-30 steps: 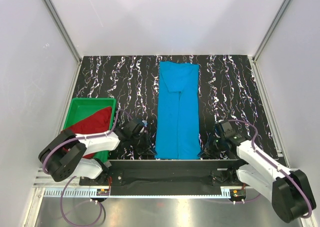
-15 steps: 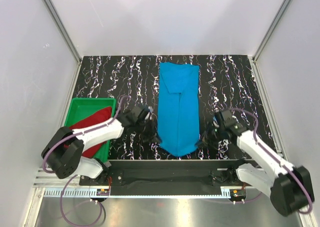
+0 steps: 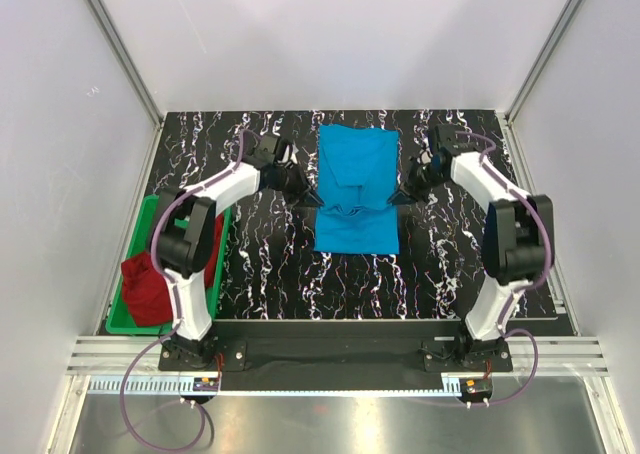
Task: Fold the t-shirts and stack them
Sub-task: Fold the tshirt
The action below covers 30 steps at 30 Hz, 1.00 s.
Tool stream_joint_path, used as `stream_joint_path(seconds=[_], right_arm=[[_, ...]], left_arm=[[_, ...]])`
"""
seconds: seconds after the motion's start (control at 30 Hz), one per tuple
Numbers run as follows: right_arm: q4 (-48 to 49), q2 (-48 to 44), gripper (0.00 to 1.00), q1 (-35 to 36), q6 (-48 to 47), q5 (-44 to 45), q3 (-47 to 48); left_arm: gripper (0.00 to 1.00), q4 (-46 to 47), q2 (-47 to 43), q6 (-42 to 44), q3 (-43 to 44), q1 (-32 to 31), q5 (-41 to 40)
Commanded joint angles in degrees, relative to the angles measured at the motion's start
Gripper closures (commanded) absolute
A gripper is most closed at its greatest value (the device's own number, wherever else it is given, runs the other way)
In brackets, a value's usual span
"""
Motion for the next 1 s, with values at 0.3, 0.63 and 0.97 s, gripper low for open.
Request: stream_joint_path(seconds=[0.3, 0.63, 0.97], right_arm=[[-6.2, 13.5, 1.0, -3.6, -6.9, -3.9, 15.1], [-5.3, 17.3, 1.0, -5.1, -7.7, -6.3, 17.2], [-5.5, 21.6, 1.0, -5.3, -6.9, -8.7, 22.1]], left_arm=[[1.0, 0.7, 11.5, 0.1, 12.6, 3.6, 9.2], [1.0, 0.9, 13.8, -0.6, 14.2, 4.2, 8.4], [1.0, 0.5, 14.5, -1.2, 14.9, 5.2, 7.7]])
